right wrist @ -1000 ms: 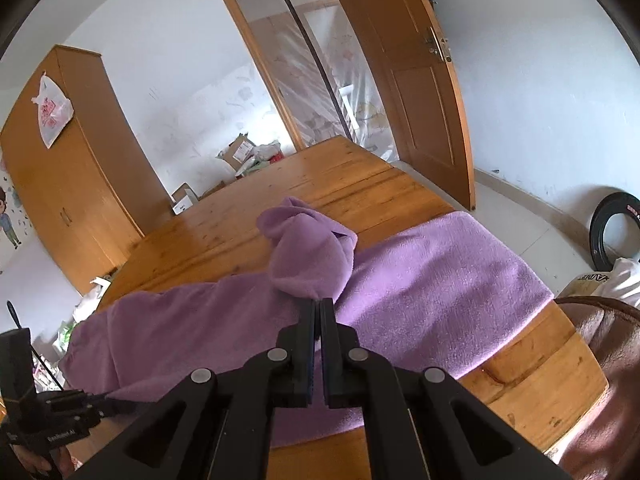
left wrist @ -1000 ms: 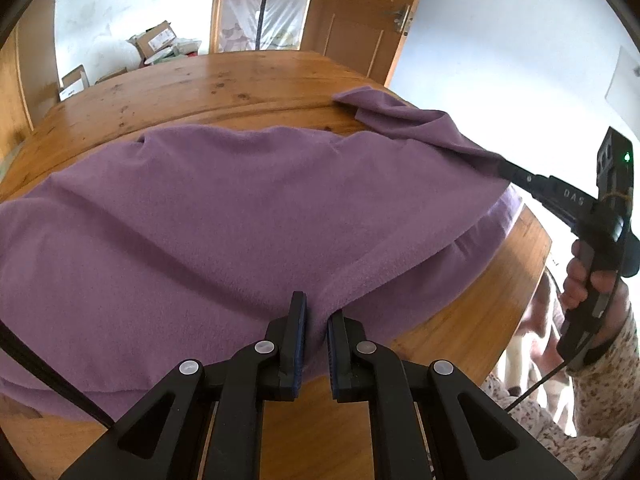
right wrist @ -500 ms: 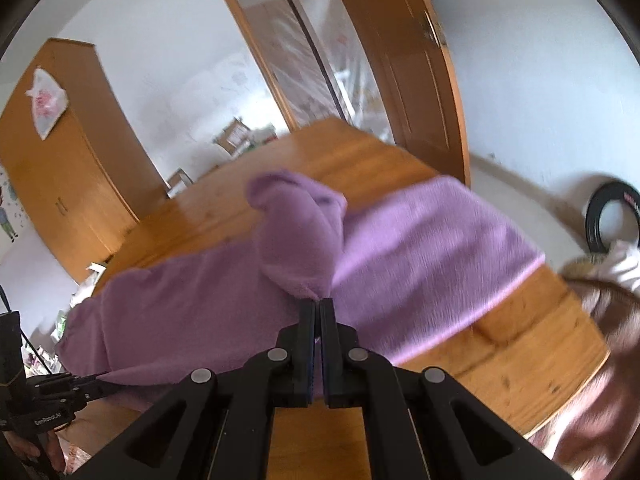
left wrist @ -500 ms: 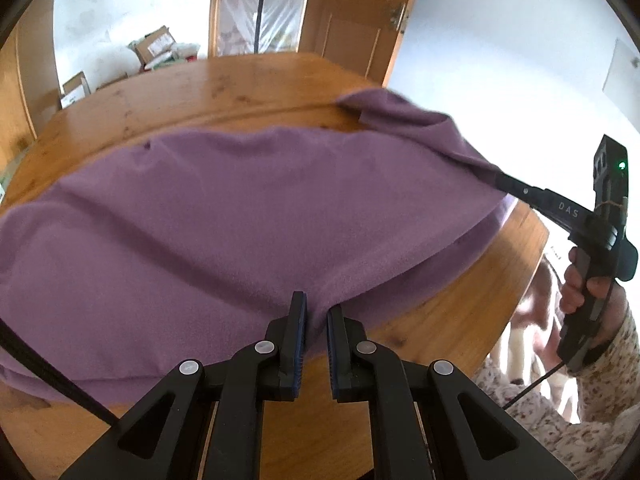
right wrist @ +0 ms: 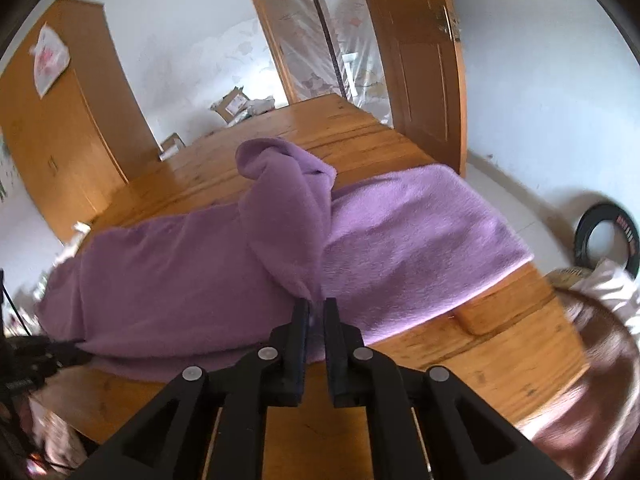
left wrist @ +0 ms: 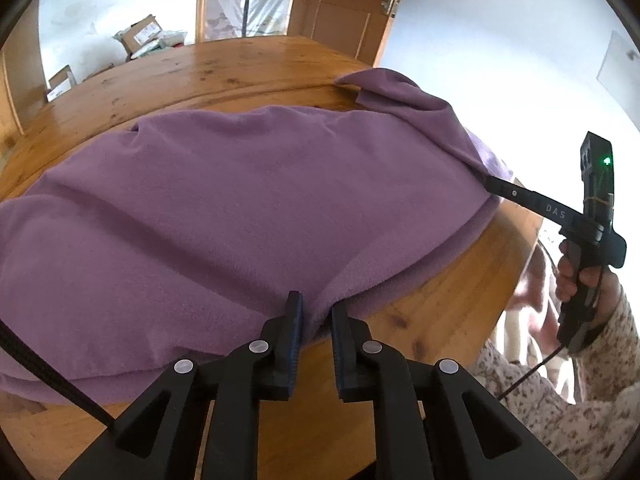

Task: Fold clothes
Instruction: 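Grasp the fabric corner with the right gripper and lift it over the fold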

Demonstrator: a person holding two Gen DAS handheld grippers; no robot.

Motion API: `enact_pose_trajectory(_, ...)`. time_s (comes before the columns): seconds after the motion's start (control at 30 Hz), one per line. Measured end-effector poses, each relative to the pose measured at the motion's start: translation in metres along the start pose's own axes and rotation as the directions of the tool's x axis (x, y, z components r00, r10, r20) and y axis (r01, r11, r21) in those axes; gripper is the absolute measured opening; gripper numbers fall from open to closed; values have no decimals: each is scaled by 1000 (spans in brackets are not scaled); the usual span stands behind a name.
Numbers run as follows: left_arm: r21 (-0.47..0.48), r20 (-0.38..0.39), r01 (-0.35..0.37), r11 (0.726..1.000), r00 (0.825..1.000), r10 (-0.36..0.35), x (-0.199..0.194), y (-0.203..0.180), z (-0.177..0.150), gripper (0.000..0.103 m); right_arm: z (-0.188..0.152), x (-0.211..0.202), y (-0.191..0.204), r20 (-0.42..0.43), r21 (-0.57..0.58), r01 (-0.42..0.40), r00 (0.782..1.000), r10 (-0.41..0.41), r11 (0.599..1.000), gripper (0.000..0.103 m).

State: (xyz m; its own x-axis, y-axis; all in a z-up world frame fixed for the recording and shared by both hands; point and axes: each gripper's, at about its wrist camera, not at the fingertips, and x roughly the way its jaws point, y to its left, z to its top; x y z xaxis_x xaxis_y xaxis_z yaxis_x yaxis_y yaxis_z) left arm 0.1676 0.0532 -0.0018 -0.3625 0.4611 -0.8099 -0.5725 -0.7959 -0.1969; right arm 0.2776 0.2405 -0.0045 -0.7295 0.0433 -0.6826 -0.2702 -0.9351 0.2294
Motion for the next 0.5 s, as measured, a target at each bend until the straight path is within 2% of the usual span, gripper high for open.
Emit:
enact_pose_trajectory(0.1, 5, -7, 22, 1000, 1000, -22, -6, 1, -2, 15, 2, -7, -2, -3, -26, 37, 999, -37, 999, 7)
enact_pose_trajectory(0.27, -24, 34, 83, 996, 996, -82, -19, 2, 6, 15, 21, -15, 2, 49, -74, 25, 999, -21, 997, 8)
enact_pose_trajectory(0.33, -23, 62, 111, 994, 992, -109, -21, -1, 12, 16, 31, -15, 8, 70, -104, 11, 998, -4, 995, 13)
enact_pose_trajectory(0.4, -21, 68, 123, 992, 990, -121, -19, -4, 18, 27, 42, -12, 18, 87, -141, -9, 996, 21, 990, 28)
enact_pose_trajectory(0.43, -17, 67, 114, 993, 991, -112, -14, -6, 22, 32, 48, -11, 24, 95, -159, -19, 995, 34, 987, 31)
enact_pose_trajectory(0.5, -9, 53, 110, 994, 993, -109, -3, -9, 29, 33, 56, 0, 40, 91, -227, -17, 995, 39, 974, 34)
